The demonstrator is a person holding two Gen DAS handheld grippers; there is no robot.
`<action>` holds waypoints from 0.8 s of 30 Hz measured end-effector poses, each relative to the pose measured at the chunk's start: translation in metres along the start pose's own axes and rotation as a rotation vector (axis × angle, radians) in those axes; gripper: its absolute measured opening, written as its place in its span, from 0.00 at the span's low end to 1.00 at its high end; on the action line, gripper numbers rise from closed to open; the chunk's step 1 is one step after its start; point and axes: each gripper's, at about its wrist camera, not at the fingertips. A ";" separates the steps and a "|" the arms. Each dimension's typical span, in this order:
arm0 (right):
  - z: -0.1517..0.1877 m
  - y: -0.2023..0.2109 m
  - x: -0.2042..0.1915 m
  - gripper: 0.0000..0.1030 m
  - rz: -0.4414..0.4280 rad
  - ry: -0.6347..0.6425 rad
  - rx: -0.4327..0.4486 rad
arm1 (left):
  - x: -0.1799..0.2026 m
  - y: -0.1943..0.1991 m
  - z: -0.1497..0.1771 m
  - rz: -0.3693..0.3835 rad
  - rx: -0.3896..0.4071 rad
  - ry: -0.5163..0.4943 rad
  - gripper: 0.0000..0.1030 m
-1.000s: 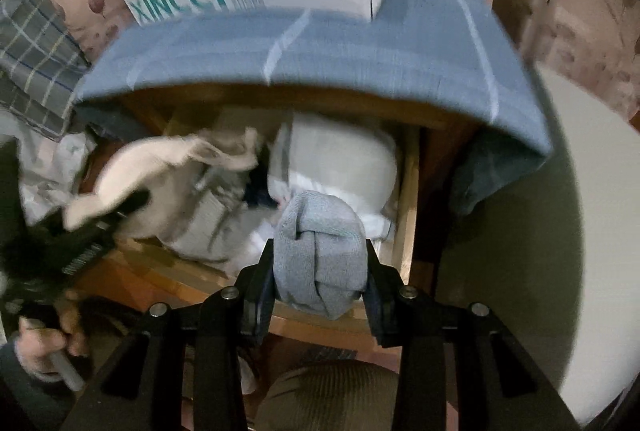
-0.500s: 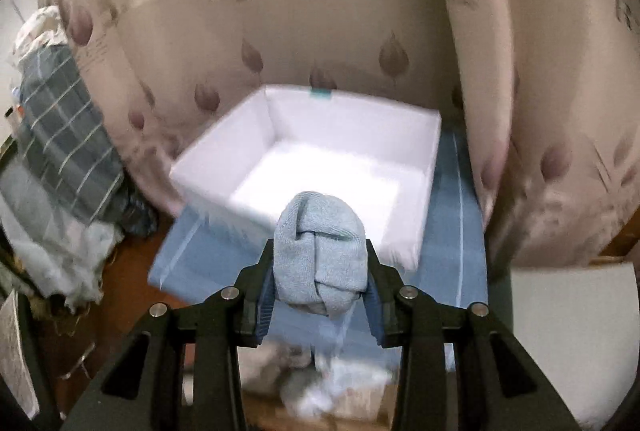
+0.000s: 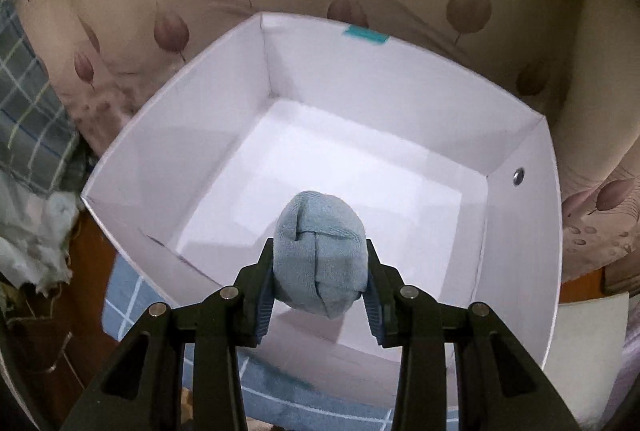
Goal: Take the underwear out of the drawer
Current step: 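Lift the grey sock with the right tool and lower it into the white box, then open the right tool and return it to the drawer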
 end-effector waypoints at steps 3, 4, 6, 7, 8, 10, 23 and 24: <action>0.006 -0.001 0.004 0.35 -0.022 0.014 -0.033 | -0.001 0.001 -0.001 -0.001 0.005 0.013 0.37; 0.008 0.000 0.005 0.35 -0.026 0.017 -0.042 | -0.001 0.001 -0.001 -0.001 0.006 0.014 0.37; 0.015 0.002 0.005 0.35 -0.010 0.049 -0.060 | -0.001 0.001 -0.001 0.003 0.006 0.016 0.37; 0.019 0.005 0.005 0.35 -0.006 0.058 -0.055 | -0.001 0.002 -0.001 0.002 0.007 0.014 0.37; 0.022 0.007 0.007 0.35 -0.004 0.061 -0.058 | -0.001 0.002 -0.001 -0.001 0.008 0.012 0.37; 0.027 0.009 0.012 0.35 -0.006 0.052 -0.073 | 0.000 0.002 -0.001 -0.001 0.011 0.011 0.37; 0.037 0.040 0.035 0.59 0.004 -0.033 0.034 | -0.001 0.003 -0.001 -0.015 0.017 0.012 0.37; 0.039 0.045 0.036 0.59 0.003 -0.038 0.046 | -0.001 0.002 -0.001 -0.016 0.015 0.012 0.37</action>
Point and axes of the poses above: each gripper's, at about its wrist camera, not at the fingertips, and y roughly against the way its jaws point, x to its right, z to its underside, and after that the axes turned 1 degree about z, right-handed
